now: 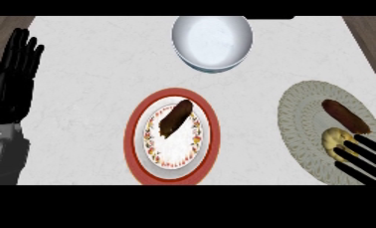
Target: Pick the squash from the placemat and place it in the bowl
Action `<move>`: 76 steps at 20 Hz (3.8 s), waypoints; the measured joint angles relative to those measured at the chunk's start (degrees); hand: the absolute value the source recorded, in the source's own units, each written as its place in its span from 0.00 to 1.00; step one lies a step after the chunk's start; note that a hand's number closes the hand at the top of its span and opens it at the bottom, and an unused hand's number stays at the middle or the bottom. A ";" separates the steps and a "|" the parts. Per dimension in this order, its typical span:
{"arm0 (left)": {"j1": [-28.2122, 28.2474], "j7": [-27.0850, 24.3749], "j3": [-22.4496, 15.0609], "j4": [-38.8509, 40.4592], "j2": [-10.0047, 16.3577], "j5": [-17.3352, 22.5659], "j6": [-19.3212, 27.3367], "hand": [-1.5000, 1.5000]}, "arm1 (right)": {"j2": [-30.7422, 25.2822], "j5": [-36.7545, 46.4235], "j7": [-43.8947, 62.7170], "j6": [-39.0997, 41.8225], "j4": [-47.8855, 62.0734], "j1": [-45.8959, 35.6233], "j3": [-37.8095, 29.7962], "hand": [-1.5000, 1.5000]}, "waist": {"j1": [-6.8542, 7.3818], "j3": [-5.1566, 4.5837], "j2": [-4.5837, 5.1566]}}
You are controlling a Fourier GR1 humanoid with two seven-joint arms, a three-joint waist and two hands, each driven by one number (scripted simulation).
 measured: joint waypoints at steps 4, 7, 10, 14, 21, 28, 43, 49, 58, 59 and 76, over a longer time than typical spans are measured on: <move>0.63 -0.24 0.07 -0.51 -0.92 -1.02 0.06 0.50 | 2.78 1.50 -3.50 -1.07 5.40 -4.34 0.49 0.00 | 0.00 0.00 -0.01; 0.26 -0.34 0.68 0.03 -1.10 -1.08 -0.64 0.50 | 4.56 3.08 -5.88 -0.96 8.72 -7.68 1.45 0.00 | 0.01 -0.01 -0.01; -0.04 0.35 1.24 -0.44 -1.26 -1.31 -0.75 0.50 | 6.47 4.97 -7.78 -1.47 11.12 -9.65 2.08 0.00 | -0.06 -0.01 -0.03; 0.52 0.44 1.90 -1.02 -1.54 -1.72 -1.35 0.50 | 8.76 8.07 -8.72 -1.49 12.63 -11.17 2.11 0.00 | -0.14 -0.01 -0.05; -0.43 1.18 2.00 -1.12 -2.36 -2.97 -1.73 0.50 | 12.89 12.62 -9.51 -2.69 18.33 -14.84 1.74 0.00 | -0.13 -0.01 -0.04; -0.02 -0.07 3.91 -0.09 -2.26 -2.88 -3.43 0.50 | 17.12 17.70 -9.05 -5.11 25.08 -18.15 1.68 0.00 | -0.09 0.00 -0.03; -2.04 0.69 4.22 0.89 -3.85 -4.54 -3.43 0.50 | 21.10 19.72 -13.35 -12.37 35.63 -25.93 -0.65 1.00 | -0.13 -0.07 -0.07; -0.92 0.13 4.20 0.49 -4.62 -5.10 -3.93 0.50 | 21.82 19.31 -15.61 -15.45 37.01 -26.66 -1.71 1.00 | -0.11 -0.03 -0.07; -4.84 0.41 1.33 -0.25 -5.71 -4.79 -5.81 0.50 | 19.91 10.31 -15.87 -2.48 53.57 -46.65 -10.43 1.00 | 7.46 0.35 2.97; -5.31 0.37 0.98 -0.35 -5.95 -4.83 -5.82 0.50 | 19.44 9.37 -15.76 -1.25 55.41 -48.65 -11.60 1.00 | 8.15 0.41 3.28; -8.59 0.78 -1.00 1.18 -7.56 -5.68 -5.29 0.50 | 10.82 -6.21 -18.75 8.23 78.42 -77.48 -23.60 1.00 | 9.82 0.43 3.37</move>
